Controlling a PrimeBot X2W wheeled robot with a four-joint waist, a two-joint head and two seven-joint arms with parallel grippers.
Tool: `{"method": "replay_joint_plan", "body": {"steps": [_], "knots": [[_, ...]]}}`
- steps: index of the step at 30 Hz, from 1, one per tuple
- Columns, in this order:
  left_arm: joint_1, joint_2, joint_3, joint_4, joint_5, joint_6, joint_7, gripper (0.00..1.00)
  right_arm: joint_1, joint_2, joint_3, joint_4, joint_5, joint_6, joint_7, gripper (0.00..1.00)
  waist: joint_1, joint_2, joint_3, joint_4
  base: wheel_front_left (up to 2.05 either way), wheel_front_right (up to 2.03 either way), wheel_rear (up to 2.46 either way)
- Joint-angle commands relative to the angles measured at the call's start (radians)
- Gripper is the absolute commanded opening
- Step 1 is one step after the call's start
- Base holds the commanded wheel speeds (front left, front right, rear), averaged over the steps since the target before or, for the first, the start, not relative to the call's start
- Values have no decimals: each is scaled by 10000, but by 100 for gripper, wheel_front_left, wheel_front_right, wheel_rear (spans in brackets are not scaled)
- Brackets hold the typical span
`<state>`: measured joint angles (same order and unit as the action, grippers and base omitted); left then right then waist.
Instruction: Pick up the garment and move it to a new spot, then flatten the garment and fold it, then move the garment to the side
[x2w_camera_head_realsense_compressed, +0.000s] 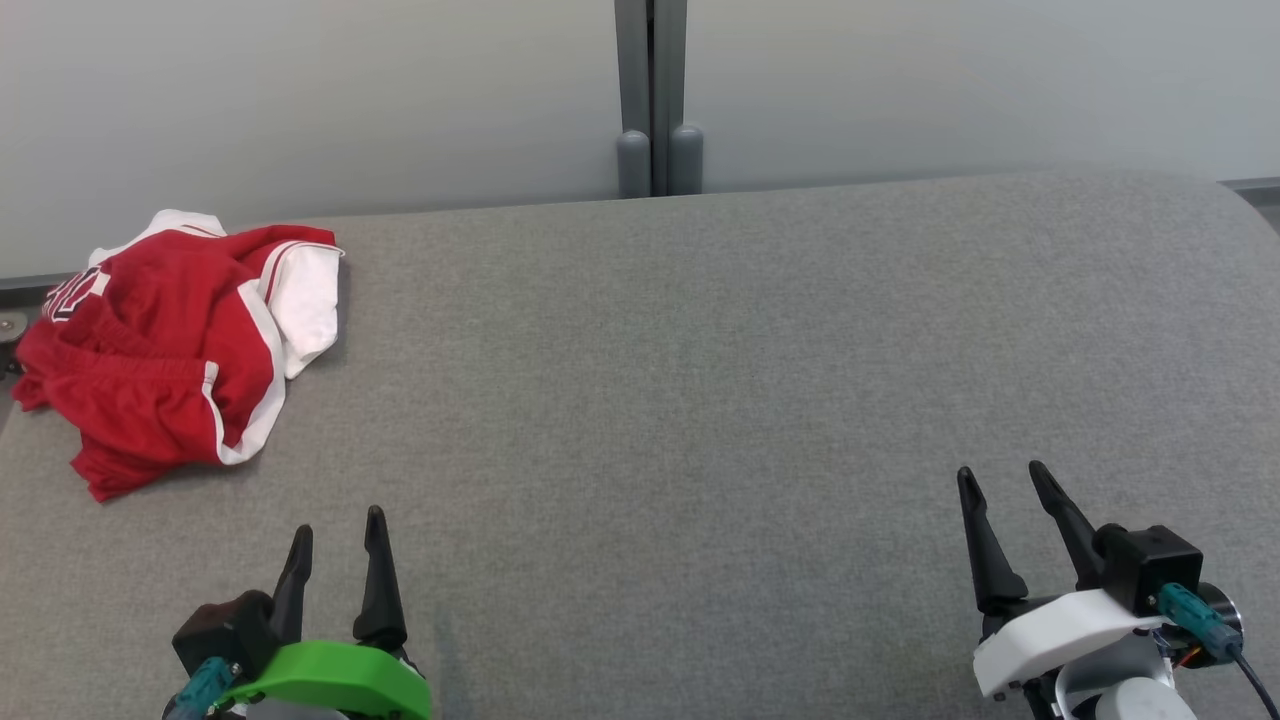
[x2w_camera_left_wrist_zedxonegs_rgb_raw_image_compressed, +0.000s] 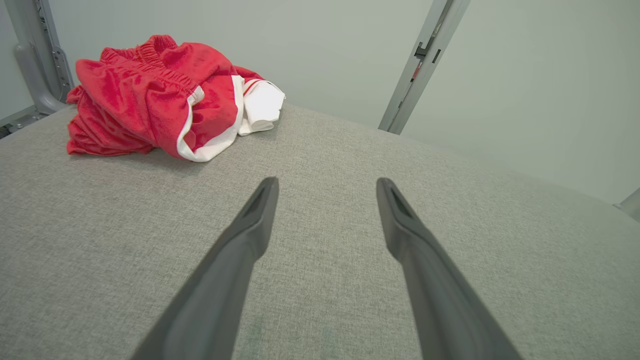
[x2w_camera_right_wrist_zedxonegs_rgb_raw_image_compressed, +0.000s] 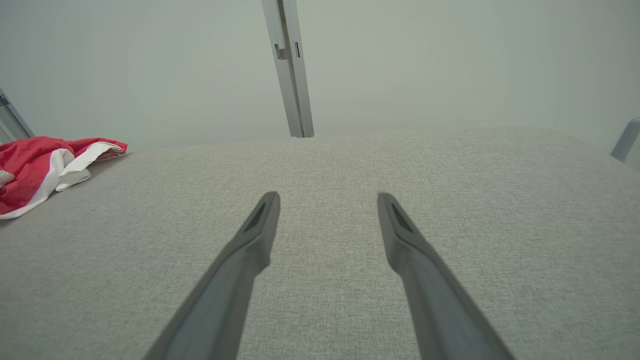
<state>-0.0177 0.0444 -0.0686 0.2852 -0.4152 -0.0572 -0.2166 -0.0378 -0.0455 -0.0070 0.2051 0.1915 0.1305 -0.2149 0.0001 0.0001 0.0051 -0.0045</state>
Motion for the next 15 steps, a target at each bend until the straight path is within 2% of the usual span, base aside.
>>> {"method": "replay_joint_plan", "body": {"steps": [1,15], "knots": [[99,80,-18,9,231,58,-88,100,20,-57,20,-3,-237,3,-103,100,-1,-1,-2,3,0,0,0],[120,88,-68,264,1100,73,-350,100,66,-68,123,-60,-1295,2,-362,100,-1,-1,45,19,0,0,0]]}}
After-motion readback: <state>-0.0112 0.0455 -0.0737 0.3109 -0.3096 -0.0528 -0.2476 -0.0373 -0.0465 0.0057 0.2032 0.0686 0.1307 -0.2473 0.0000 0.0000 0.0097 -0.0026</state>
